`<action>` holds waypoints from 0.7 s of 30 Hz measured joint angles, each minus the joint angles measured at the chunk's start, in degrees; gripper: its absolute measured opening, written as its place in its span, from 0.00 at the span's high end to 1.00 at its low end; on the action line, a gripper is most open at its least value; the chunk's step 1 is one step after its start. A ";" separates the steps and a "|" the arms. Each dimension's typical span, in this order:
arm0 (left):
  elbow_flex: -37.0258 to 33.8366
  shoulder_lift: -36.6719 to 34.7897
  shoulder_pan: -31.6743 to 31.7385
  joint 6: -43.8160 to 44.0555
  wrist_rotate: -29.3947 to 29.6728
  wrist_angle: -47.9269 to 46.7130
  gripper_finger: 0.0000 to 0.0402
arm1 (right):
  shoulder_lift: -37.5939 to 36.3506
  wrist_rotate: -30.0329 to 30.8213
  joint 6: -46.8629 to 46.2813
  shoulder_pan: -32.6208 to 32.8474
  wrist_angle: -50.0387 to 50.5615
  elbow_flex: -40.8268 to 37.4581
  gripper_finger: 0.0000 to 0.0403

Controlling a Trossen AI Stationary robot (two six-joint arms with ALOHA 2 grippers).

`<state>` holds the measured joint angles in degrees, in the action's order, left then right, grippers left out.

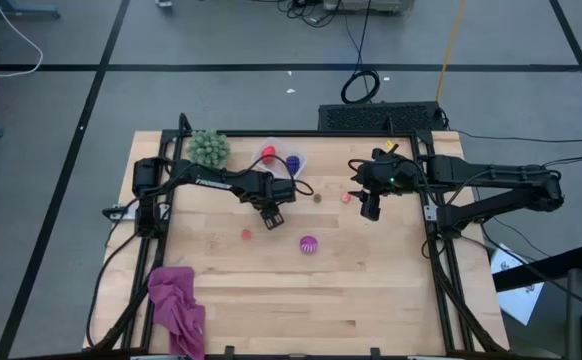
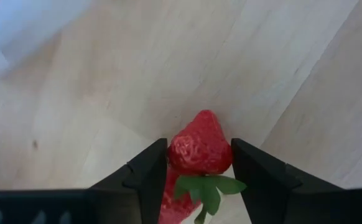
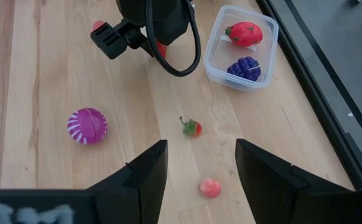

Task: Pick and placing Produce into tupperware
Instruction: Put the middle red strawberry into the transparent bin

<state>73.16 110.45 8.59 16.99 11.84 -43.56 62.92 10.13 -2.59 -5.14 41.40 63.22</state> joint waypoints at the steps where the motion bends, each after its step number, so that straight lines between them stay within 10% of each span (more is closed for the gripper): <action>1: 0.65 -0.02 0.01 -0.59 0.08 -0.03 0.55 | 0.00 0.00 0.00 0.00 -0.01 0.00 0.55; 21: 19.24 -0.11 6.89 -13.71 11.20 -10.59 0.55 | 0.00 -0.02 -1.25 0.00 1.39 -0.02 0.55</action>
<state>92.40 110.34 15.48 3.28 23.05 -54.15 62.92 10.11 -3.84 -5.13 42.78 63.20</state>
